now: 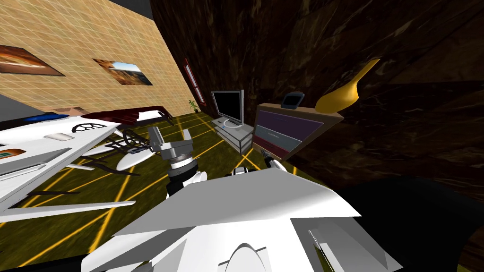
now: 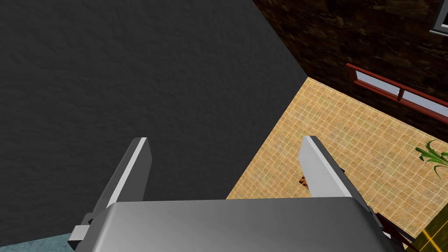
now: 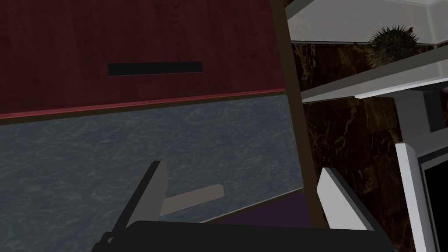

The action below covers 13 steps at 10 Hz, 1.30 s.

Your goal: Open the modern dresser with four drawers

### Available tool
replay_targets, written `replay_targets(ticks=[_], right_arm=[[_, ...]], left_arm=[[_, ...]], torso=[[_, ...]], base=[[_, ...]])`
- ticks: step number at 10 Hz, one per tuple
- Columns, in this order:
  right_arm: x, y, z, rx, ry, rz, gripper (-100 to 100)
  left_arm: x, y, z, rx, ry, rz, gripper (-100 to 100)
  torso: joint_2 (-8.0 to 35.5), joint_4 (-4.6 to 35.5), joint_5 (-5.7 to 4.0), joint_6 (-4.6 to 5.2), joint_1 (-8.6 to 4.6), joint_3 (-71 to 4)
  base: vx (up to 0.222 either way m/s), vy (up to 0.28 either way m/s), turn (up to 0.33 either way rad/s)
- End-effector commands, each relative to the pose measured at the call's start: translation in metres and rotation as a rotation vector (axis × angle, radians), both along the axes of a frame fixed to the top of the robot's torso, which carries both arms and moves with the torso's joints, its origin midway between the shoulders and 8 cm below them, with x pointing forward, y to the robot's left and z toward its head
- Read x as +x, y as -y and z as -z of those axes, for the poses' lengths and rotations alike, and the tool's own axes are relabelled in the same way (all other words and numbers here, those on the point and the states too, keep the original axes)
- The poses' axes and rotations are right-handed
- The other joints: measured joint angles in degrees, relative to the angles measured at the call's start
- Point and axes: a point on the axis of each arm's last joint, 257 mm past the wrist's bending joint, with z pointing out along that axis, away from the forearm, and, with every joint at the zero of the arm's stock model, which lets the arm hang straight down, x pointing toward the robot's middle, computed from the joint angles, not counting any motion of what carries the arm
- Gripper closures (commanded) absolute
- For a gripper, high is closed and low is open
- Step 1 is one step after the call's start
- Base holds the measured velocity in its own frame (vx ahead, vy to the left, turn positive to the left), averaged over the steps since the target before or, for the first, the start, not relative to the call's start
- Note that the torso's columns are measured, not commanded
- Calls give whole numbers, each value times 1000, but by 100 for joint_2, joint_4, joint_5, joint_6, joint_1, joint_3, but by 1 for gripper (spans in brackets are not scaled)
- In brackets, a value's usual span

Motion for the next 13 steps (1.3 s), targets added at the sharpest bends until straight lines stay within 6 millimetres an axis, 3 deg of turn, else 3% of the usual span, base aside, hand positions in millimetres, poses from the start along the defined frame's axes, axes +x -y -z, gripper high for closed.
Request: replay_targets(ticks=[1, 4, 5, 6, 7, 8, 11, 12, 13], right_arm=[[-11, 24, 19, -106, -82, 16, -100], [-26, 64, 35, -278, -188, 24, -100], [-30, 68, 38, -283, -200, 35, -100], [-35, 86, 41, -365, -245, 33, -100], [-39, 90, 43, -371, -256, 44, -100], [-39, 90, 43, -371, -256, 44, -100], [-48, 131, 39, -537, -337, 60, -100], [-55, 134, 45, -540, -358, 63, -100], [-58, 153, 40, -619, -394, 71, -100]], left_arm=[[0, 0, 0, 0, 0, 0, 0], [0, 0, 0, 0, 0, 0, 0], [0, 0, 0, 0, 0, 0, 0], [0, 0, 0, 0, 0, 0, 0], [0, 0, 0, 0, 0, 0, 0], [0, 0, 0, 0, 0, 0, 0], [0, 0, 0, 0, 0, 0, 0], [0, 0, 0, 0, 0, 0, 0], [0, 0, 0, 0, 0, 0, 0]], torso=[[-1, 0, 1, -4, 8, 0], [-4, -1, 0, -1, 1, -3], [-6, -1, 1, -3, 6, -3], [-2, -1, 1, 0, 1, -2], [-3, 0, 0, -3, 1, -1], [-1, 0, 0, 0, 3, -1], [-4, -2, 1, 0, 5, -2], [-9, -2, 1, -3, 6, -5], [-6, -2, 1, 1, 4, -4]], base=[[30, 45, 72], [42, 37, 112], [42, 21, 71], [45, 17, 130], [41, 15, 68], [15, 8, -14], [33, 10, 118], [41, 6, 57], [48, 3, 125]])
